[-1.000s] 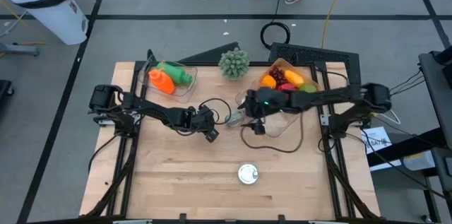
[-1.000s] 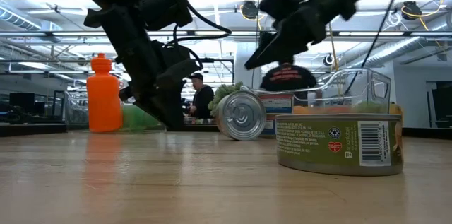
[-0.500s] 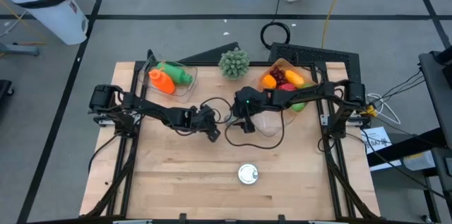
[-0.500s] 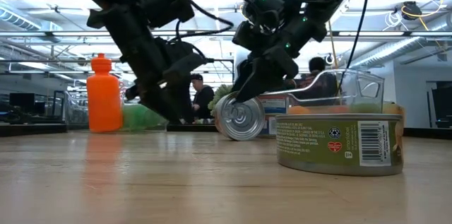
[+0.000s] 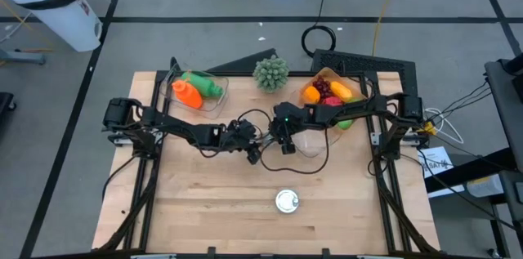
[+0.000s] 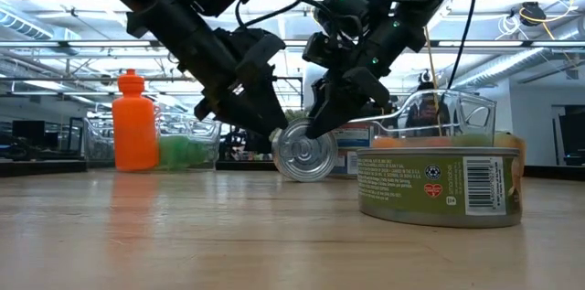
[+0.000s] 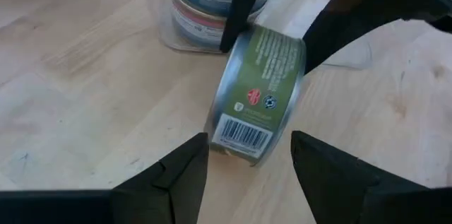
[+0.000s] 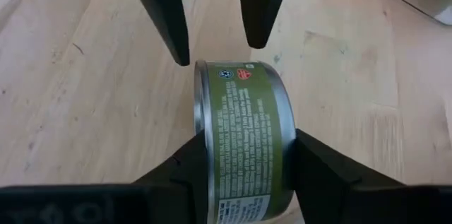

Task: Pick & Place Food Item
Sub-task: Put the left green tuna can into the right transparent bin

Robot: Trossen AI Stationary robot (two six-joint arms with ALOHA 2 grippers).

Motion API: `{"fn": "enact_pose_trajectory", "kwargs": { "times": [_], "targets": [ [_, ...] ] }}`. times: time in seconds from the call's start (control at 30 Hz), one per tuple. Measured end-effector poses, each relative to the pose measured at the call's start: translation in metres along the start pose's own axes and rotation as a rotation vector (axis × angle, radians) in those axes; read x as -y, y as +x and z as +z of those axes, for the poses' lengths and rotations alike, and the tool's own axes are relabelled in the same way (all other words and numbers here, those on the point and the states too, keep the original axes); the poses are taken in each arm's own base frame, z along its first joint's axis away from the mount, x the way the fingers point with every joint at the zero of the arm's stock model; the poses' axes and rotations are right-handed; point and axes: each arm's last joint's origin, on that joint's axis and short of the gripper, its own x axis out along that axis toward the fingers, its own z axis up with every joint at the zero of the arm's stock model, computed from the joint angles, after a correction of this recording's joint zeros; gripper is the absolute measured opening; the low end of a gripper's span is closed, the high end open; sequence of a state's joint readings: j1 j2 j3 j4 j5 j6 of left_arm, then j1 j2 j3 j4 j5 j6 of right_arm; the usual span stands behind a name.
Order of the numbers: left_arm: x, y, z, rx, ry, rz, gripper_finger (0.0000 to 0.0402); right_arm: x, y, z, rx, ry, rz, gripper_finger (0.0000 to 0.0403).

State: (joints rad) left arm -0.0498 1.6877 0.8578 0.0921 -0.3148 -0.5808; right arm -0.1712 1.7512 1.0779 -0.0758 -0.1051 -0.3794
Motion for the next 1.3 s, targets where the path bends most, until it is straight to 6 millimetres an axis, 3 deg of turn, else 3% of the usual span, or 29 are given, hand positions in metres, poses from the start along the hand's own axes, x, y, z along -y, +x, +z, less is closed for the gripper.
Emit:
{"fn": "enact_pose_trajectory", "kwargs": {
  "times": [0.17,0.37,0.6,0.7,0.83,0.97,1.13,1.3],
  "targets": [
    [-0.001,0.0,0.001,-0.014,-0.012,-0.026,0.0214,-0.006,-0.022,0.011,0.039,0.001,-0.01,0.0142],
    [-0.002,0.002,0.004,-0.003,-0.005,-0.034,0.0214,-0.012,-0.085,0.032,0.126,0.066,-0.12,0.0144],
    [-0.004,0.001,0.004,0.017,0.013,0.014,0.0214,-0.019,-0.155,0.017,0.055,0.308,-0.23,0.0145],
    [-0.004,0.001,0.004,0.018,0.013,0.014,0.0214,-0.017,-0.17,0.001,-0.053,0.432,-0.246,0.0145],
    [-0.004,0.002,0.004,0.02,0.012,0.013,0.0214,-0.014,-0.175,-0.016,-0.166,0.537,-0.238,0.0145],
    [-0.004,0.002,0.004,0.021,0.008,0.013,0.0214,-0.019,-0.162,-0.032,-0.209,0.599,-0.085,0.0145],
    [-0.004,0.002,0.004,0.021,0.008,0.012,0.0214,-0.027,-0.145,-0.042,-0.153,0.604,0.07,0.0145],
    [-0.004,0.002,0.004,0.021,0.007,0.012,0.0214,-0.03,-0.135,-0.052,-0.136,0.598,0.101,0.0147]
  ]
}}
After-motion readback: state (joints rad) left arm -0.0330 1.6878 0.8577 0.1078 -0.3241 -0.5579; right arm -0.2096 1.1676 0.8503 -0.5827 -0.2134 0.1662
